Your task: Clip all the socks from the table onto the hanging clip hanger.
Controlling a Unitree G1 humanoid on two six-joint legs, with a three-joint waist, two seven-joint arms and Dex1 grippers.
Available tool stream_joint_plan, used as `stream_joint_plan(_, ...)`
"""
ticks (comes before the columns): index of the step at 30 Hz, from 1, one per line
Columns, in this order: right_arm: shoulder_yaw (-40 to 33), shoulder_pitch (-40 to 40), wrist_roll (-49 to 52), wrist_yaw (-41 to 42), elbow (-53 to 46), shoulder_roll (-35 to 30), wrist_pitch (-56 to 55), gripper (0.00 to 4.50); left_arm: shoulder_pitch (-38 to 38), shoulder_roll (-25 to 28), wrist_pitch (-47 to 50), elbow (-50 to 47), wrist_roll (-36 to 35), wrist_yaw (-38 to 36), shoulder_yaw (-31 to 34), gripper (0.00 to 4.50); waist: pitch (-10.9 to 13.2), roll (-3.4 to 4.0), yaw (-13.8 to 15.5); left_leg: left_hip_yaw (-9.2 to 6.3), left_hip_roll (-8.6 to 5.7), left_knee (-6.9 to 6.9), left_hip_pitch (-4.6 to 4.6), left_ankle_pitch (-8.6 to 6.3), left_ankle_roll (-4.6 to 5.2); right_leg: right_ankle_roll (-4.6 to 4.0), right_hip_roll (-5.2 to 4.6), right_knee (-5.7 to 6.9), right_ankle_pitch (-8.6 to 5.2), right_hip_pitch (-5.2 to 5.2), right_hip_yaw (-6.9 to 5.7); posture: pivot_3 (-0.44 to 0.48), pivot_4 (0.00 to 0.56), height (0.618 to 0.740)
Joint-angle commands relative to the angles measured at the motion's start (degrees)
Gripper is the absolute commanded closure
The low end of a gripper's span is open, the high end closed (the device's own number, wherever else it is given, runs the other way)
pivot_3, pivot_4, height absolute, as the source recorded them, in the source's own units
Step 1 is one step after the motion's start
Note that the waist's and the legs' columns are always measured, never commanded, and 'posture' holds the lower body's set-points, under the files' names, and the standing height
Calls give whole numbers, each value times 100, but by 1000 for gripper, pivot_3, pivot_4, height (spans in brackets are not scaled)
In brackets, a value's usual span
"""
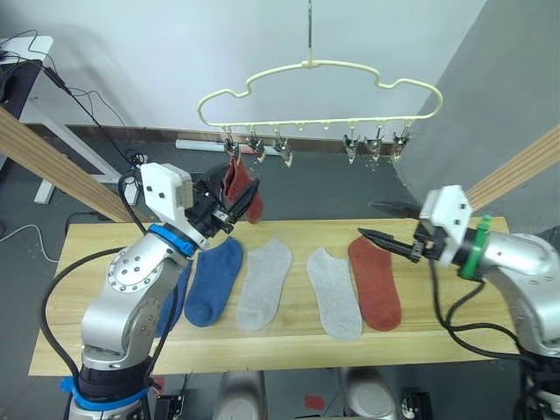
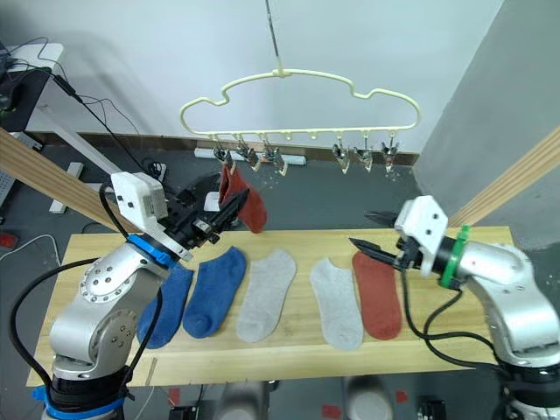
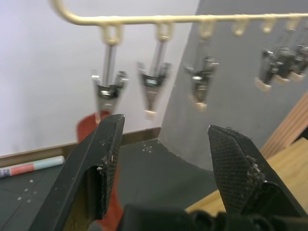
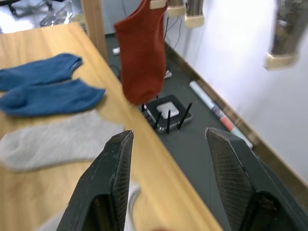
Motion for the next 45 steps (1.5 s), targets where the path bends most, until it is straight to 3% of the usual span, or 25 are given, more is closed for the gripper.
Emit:
stream_joint_plan(1, -395, -43, 668, 148, -240, -266, 395, 2020, 126, -71, -173, -301, 87, -4, -47, 1462, 0, -1, -18, 4, -1, -1, 5, 0, 0, -1, 5, 1, 0, 2, 4, -189, 399, 740)
stream_joint_plan(6, -513, -397, 1063, 502, 56, -894, 667, 2020, 275, -330, -337, -318, 293, 89, -283, 1462, 2, -2, -25, 10, -3, 0, 11, 0, 0, -3, 19, 1, 2, 3, 11, -209, 402, 740)
stream_joint_plan(14, -241, -545, 1126, 203, -30, -785, 621, 2020, 221, -793, -897, -23, 763, 267, -436, 1462, 6, -9, -3, 10, -4, 0, 10, 0, 0, -3, 15, -3, 2, 6, 10, -210, 405, 740)
stream_joint_plan(18, -150, -565, 1198, 65, -116, -706, 682, 1971, 176, -971, -1091, 81, 1076, 492, -466, 2238, 8, -12, -2, 9, -3, 1, 8, 0, 1, -3, 11, -5, 2, 6, 9, -207, 411, 740)
stream_joint_plan(32, -49, -581, 1374, 18, -150, -788, 727, 1971, -307, -1479, -1359, 692, 1488, 1000, -399, 2238, 11, -16, -2, 8, -7, 2, 8, 0, 1, -2, 13, -3, 2, 7, 6, -213, 413, 740)
stream_joint_plan(45, -64, -611, 1389, 1, -143, -805, 772, 1971, -838, -1528, -1450, 1104, 1505, 1042, -368, 2238, 11, -17, -6, 8, -7, 2, 8, 0, 1, -2, 14, -3, 3, 7, 5, -221, 414, 740)
